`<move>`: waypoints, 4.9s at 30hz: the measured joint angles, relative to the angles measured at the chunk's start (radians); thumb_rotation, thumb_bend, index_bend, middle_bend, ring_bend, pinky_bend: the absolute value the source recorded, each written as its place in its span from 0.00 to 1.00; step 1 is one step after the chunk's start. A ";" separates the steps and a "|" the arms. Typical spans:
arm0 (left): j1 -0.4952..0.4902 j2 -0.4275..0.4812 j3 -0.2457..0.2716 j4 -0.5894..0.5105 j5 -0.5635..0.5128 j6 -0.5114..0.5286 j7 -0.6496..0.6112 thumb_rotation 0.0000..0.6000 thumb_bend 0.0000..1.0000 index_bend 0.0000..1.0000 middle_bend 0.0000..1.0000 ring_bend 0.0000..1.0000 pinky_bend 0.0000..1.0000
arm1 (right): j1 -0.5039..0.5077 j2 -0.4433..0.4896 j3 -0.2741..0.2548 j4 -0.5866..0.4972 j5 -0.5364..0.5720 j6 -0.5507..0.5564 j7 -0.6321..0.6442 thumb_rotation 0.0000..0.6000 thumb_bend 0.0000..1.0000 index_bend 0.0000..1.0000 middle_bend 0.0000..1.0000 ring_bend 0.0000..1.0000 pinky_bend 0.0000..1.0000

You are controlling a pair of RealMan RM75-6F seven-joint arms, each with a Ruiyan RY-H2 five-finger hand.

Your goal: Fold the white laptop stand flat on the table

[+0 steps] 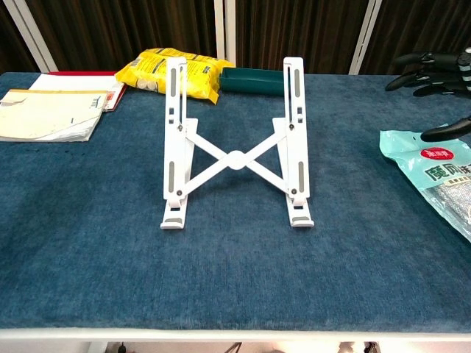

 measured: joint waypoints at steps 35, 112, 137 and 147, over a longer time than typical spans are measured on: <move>0.009 0.049 0.008 0.013 -0.054 -0.078 -0.133 1.00 0.06 0.18 0.07 0.05 0.19 | 0.256 -0.246 0.031 0.040 -0.145 -0.055 0.400 1.00 0.00 0.02 0.18 0.00 0.00; -0.378 -0.205 0.099 0.229 0.107 -0.298 -1.070 1.00 0.00 0.12 0.06 0.05 0.25 | 0.003 0.151 -0.183 -0.248 -0.260 0.497 0.601 1.00 0.12 0.03 0.19 0.00 0.00; -0.331 -0.275 0.216 0.278 0.084 -0.303 -1.117 1.00 0.00 0.12 0.06 0.05 0.29 | -0.019 0.113 -0.172 -0.203 -0.262 0.483 0.644 1.00 0.12 0.03 0.19 0.00 0.00; -0.321 -0.278 0.246 0.262 0.082 -0.317 -1.106 1.00 0.00 0.12 0.06 0.05 0.29 | -0.025 0.107 -0.170 -0.191 -0.265 0.488 0.655 1.00 0.12 0.03 0.19 0.00 0.00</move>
